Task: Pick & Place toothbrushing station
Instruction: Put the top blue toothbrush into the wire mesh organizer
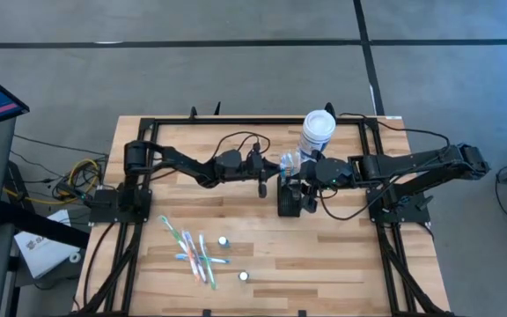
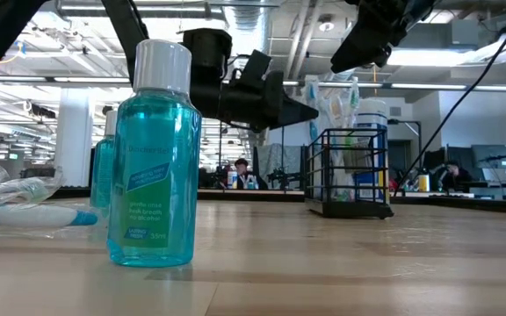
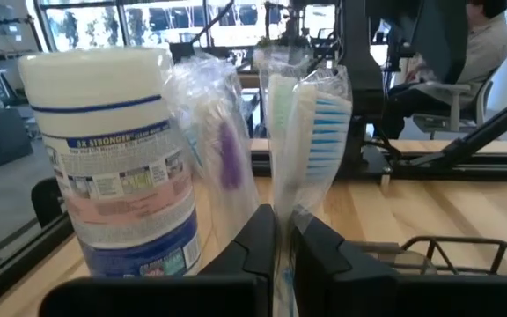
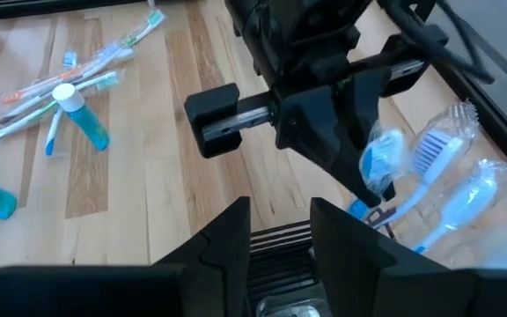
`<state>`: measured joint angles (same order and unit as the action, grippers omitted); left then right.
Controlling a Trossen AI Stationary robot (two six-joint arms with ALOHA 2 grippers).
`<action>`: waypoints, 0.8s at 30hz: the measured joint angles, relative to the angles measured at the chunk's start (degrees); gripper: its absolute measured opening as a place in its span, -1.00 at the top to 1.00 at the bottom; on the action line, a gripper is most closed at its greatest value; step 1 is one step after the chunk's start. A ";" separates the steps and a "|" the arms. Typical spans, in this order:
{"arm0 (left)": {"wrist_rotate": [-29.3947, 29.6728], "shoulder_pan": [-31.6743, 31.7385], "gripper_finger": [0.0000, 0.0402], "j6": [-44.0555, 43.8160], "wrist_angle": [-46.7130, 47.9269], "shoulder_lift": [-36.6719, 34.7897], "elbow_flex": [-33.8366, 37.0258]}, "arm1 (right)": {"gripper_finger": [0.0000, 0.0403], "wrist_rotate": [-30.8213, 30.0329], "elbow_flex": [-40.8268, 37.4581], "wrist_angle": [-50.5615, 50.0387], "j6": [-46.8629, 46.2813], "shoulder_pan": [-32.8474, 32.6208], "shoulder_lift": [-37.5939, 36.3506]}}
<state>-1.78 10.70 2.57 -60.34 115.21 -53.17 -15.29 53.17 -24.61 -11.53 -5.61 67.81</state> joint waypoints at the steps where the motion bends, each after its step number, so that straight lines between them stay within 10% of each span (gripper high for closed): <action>1: 0.00 0.06 0.95 -0.02 0.35 0.09 -0.01 | 0.45 0.00 0.00 0.03 0.09 0.00 0.00; 24: 0.74 0.63 0.48 -0.02 3.29 -0.36 -0.06 | 0.45 0.00 0.00 0.25 1.01 0.00 0.00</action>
<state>-1.04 11.33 2.55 -57.05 114.85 -53.23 -15.29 53.17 -24.36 -10.52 -5.61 67.81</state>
